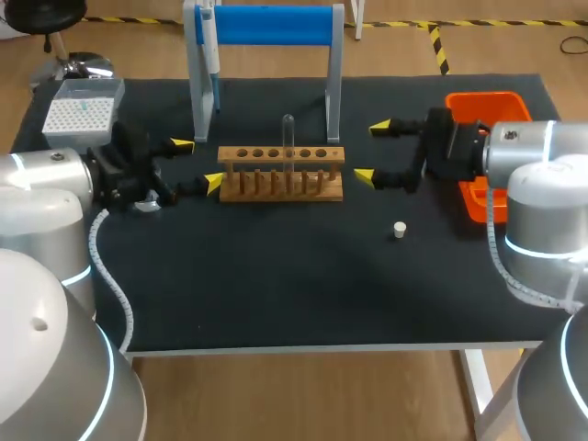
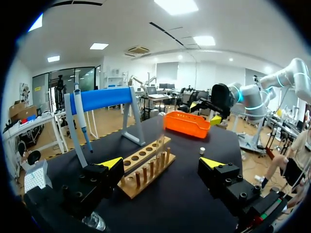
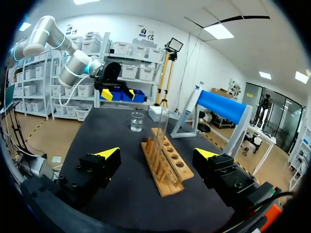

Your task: Invert the test tube, pick up the pipette, mount the tip to pipette, aspirate from beaker and dispense into the tube, eject the tip, return the pipette, and cap with the stopper.

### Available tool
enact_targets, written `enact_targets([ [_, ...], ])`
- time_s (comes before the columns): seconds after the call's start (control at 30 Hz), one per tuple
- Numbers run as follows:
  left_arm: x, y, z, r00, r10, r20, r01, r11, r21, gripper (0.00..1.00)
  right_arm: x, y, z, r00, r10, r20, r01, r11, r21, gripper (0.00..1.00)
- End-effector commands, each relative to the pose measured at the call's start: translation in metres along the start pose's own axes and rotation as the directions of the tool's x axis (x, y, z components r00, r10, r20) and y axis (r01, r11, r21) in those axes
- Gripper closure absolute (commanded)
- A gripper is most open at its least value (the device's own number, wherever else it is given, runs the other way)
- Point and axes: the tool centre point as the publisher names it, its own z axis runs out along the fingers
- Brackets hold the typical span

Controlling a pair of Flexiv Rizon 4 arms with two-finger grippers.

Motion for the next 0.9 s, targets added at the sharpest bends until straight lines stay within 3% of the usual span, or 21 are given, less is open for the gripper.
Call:
enact_targets([
  [0.03, 0.001, 0.001, 0.001, 1.0, 0.001, 0.004, -0.001, 1.0, 0.003, 0.0, -0.016, -0.006, 0.007, 0.998, -0.015, -0.062, 0.011, 0.998, -0.058, 0.0],
  [0.27, 0.001, 0.001, 0.001, 1.0, 0.001, 0.004, -0.001, 1.0, 0.003, 0.0, -0.024, 0.004, 0.026, 0.977, -0.054, -0.204, 0.02, 0.986, -0.164, 0.0],
  [0.53, 0.001, 0.001, 0.001, 1.0, 0.001, 0.004, -0.001, 1.0, 0.003, 0.0, -0.026, 0.014, 0.046, 0.939, 0.01, -0.344, -0.102, 0.963, -0.251, 0.0],
  [0.9, 0.001, 0.001, 0.001, 1.0, 0.001, 0.004, -0.001, 1.0, 0.003, 0.0, -0.016, 0.018, 0.071, 0.899, 0.003, -0.437, -0.119, 0.964, -0.239, 0.0],
])
